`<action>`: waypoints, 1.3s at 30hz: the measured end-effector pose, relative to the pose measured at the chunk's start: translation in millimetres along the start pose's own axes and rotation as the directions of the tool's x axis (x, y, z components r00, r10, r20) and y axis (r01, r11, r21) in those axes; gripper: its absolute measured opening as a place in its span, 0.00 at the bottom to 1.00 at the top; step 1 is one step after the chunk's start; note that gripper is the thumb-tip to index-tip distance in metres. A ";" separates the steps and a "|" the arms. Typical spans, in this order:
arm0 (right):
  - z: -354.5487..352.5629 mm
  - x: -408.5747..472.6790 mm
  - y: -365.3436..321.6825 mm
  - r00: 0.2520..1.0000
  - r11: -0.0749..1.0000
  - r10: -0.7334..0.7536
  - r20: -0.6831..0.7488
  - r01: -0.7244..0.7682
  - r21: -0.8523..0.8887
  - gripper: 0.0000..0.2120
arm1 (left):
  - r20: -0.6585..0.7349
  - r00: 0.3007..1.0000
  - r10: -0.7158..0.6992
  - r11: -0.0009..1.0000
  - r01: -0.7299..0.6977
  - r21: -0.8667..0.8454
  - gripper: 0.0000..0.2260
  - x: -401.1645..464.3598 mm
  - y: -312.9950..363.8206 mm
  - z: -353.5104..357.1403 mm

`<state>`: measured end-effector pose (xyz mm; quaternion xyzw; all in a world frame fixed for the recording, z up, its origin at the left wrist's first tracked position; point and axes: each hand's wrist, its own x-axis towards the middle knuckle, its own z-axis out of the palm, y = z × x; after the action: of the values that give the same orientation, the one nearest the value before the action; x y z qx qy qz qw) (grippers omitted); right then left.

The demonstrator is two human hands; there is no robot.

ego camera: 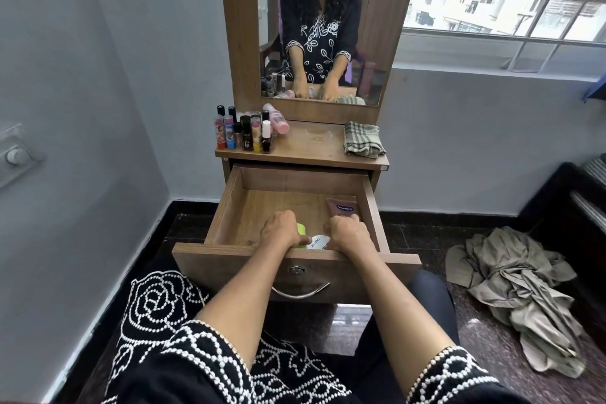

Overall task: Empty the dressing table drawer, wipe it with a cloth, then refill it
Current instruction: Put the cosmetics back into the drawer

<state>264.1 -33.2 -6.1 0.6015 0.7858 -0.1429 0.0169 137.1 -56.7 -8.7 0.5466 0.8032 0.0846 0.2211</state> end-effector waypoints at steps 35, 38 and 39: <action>-105.5 115.1 -44.3 0.957 0.563 0.110 -0.268 0.162 0.811 0.15 | -0.560 0.827 0.037 0.832 -0.336 -0.441 0.20 68.8 75.9 -97.3; -104.5 140.6 -50.5 0.965 0.501 0.131 -0.229 0.135 0.855 0.16 | -0.529 0.849 0.019 0.831 -0.307 -0.464 0.20 89.9 76.7 -91.5; -102.6 149.2 -52.3 0.968 0.487 0.136 -0.210 0.119 0.865 0.16 | -0.523 0.852 0.011 0.829 -0.300 -0.472 0.20 96.4 76.1 -88.9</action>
<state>188.1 119.9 73.3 0.5434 0.5970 -0.4442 -0.3886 131.8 70.5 73.7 0.4872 0.7269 0.4627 0.1419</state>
